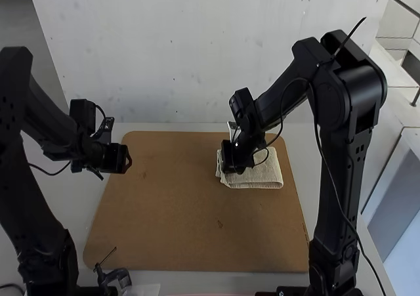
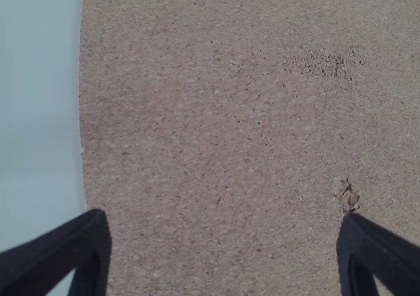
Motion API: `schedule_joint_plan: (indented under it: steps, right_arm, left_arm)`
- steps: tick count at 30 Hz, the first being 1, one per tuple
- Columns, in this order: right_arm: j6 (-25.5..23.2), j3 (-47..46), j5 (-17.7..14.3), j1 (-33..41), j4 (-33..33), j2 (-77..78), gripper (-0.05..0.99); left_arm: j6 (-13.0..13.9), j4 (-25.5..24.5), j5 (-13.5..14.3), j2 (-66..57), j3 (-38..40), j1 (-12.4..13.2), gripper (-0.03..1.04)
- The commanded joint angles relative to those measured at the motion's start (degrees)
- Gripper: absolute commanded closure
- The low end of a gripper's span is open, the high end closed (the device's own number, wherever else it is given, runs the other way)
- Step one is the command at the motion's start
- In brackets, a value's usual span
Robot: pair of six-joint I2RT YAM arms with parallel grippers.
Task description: Fold the towel.
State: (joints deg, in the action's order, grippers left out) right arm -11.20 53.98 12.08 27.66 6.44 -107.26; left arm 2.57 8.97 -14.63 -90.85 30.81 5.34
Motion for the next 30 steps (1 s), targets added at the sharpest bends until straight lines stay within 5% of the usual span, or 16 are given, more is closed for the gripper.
schedule_joint_plan:
  steps: [1, 7, 9, 12, 19, 23, 30]
  right_arm:
    - [-0.6, -1.2, 0.5, -1.4, -1.3, -2.4, 0.91]
    - [-0.8, -1.7, 0.4, -2.1, -3.9, -3.7, 0.91]
    - [-1.0, -1.6, 0.4, -2.3, -4.2, -2.1, 0.73]
    - [-2.1, -1.2, 0.5, -2.7, -4.2, 1.2, 0.63]
    - [-4.6, -0.5, 1.5, -4.0, -4.2, 8.9, 0.64]
    - [-4.3, -0.7, 1.3, -6.0, -4.0, 10.1, 0.91]
    - [0.1, -1.9, -1.6, -8.9, -2.0, 8.9, 0.91]
  left_arm:
    - [0.4, 0.5, -0.7, 0.6, -1.1, -0.1, 0.26]
    - [0.4, 0.5, -0.7, 1.2, -1.5, 0.1, 0.26]
    - [0.5, 0.5, -0.7, 1.2, -1.5, 0.3, 0.26]
    - [0.5, 0.5, -0.7, 1.2, -1.5, 0.4, 0.26]
    - [0.4, 0.5, -0.7, 1.3, -1.5, -0.3, 0.26]
    - [0.4, 0.6, -0.7, 1.2, -1.4, -0.6, 0.26]
    - [0.3, 0.9, -0.7, 1.0, -1.5, -0.9, 0.26]
